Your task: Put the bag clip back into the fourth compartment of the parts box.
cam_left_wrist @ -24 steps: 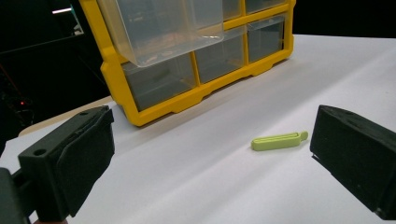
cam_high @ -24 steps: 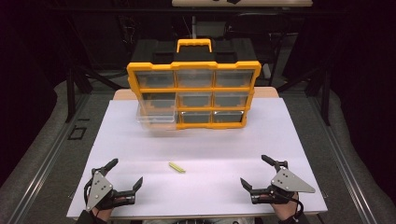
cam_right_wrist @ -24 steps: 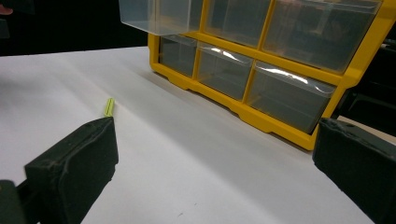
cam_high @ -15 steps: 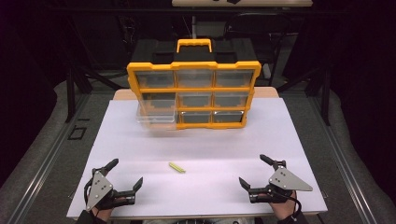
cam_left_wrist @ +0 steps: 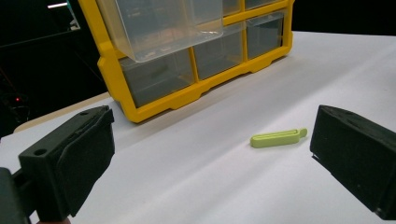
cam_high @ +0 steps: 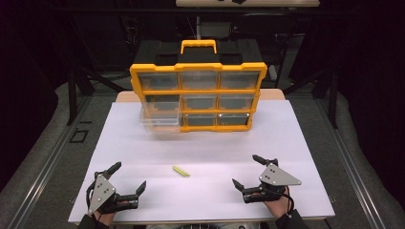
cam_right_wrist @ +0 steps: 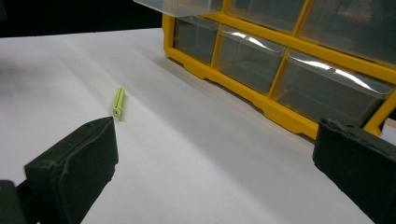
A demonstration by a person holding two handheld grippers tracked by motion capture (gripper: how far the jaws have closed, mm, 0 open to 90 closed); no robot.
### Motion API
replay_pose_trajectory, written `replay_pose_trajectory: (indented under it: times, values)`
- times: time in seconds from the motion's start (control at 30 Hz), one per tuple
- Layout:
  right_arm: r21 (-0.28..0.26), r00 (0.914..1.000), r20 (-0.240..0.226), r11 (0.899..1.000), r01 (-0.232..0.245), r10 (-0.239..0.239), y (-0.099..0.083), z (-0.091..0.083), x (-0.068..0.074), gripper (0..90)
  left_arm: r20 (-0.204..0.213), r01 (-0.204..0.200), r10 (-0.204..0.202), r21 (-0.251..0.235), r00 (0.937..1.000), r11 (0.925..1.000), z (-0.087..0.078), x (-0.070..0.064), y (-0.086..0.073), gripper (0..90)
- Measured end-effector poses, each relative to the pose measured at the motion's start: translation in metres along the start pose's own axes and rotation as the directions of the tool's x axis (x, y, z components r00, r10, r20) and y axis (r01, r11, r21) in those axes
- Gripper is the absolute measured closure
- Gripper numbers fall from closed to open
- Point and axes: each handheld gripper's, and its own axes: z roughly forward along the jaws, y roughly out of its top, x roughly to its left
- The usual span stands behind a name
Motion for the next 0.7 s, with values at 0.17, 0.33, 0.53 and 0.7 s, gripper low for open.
replay_pose_trajectory:
  times: [0.17,0.33,0.53,0.7]
  values:
    - [0.023,0.9997,-0.022,1.0,-0.002,0.003,0.003,0.011,0.002,0.0,-0.001,0.0,0.0,0.003,1.0,1.0,0.0,0.0,0.0,0.2]
    - [0.042,0.9988,-0.048,0.999,-0.005,0.007,0.006,0.022,0.006,0.0,-0.001,0.0,0.0,0.003,1.0,1.0,0.0,0.0,0.0,0.2]
    - [0.056,0.9977,-0.067,0.998,-0.009,0.012,0.008,0.03,0.01,0.0,0.002,-0.001,0.001,0.009,1.0,1.0,0.001,0.0,0.0,0.2]
    - [0.09,0.9951,-0.094,0.996,-0.023,0.032,0.01,0.04,0.013,0.0,0.002,0.002,-0.002,0.021,1.0,0.9998,0.002,0.0,-0.001,0.2]
